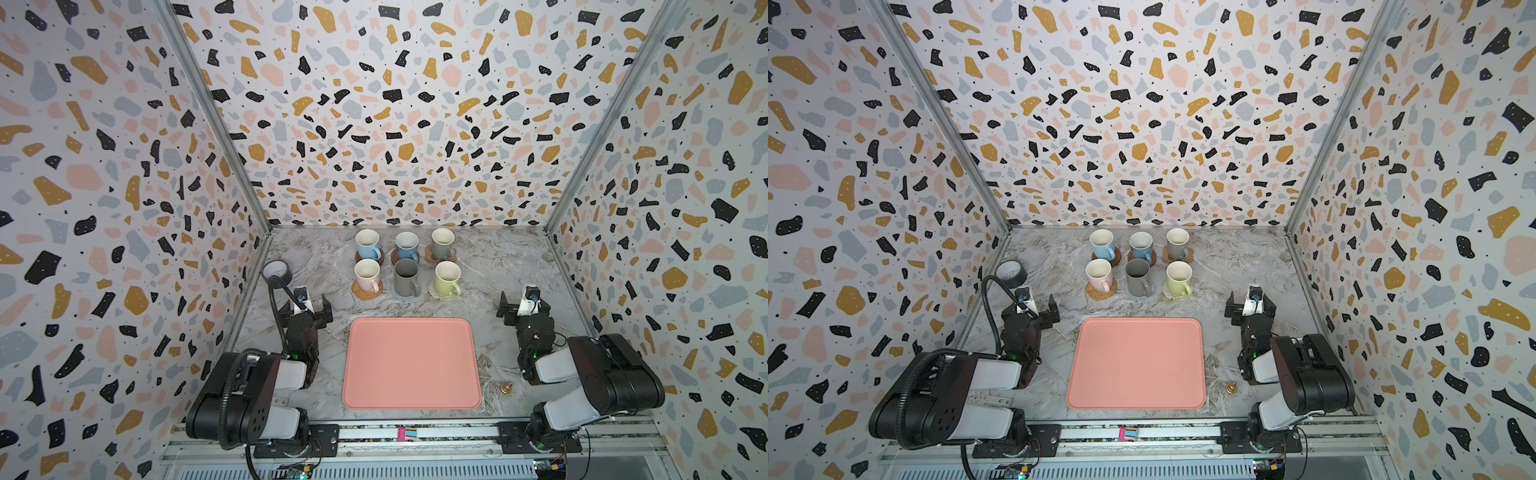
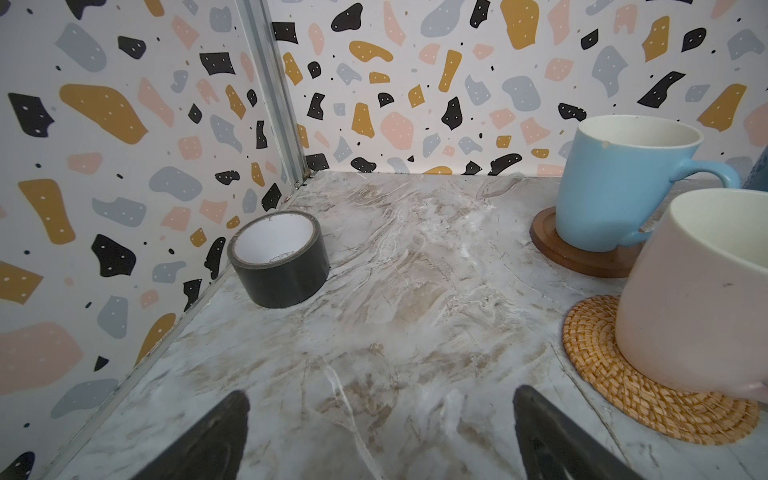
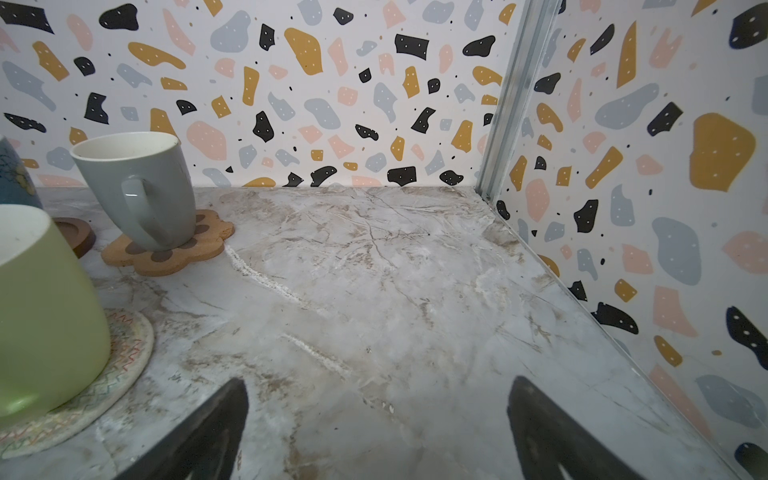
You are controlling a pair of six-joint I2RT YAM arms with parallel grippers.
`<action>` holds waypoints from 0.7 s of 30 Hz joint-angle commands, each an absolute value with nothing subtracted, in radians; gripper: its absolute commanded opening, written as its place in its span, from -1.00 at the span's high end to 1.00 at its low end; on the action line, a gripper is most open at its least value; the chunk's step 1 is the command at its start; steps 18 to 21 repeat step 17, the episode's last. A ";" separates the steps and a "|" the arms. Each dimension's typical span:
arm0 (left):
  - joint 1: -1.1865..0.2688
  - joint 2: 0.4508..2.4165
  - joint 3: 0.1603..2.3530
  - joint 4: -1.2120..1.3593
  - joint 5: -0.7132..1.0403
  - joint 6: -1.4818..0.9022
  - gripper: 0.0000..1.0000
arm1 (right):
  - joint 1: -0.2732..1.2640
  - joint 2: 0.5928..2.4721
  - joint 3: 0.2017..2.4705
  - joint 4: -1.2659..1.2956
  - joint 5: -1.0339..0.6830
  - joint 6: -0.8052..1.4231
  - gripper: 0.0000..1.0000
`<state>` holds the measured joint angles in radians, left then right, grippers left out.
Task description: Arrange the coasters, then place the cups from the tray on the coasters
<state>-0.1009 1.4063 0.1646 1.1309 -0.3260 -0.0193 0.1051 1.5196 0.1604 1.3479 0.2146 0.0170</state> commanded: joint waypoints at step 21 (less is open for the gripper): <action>-0.097 1.394 0.168 1.195 -0.331 -0.025 -0.99 | 0.108 1.515 0.169 1.376 0.213 0.011 -0.98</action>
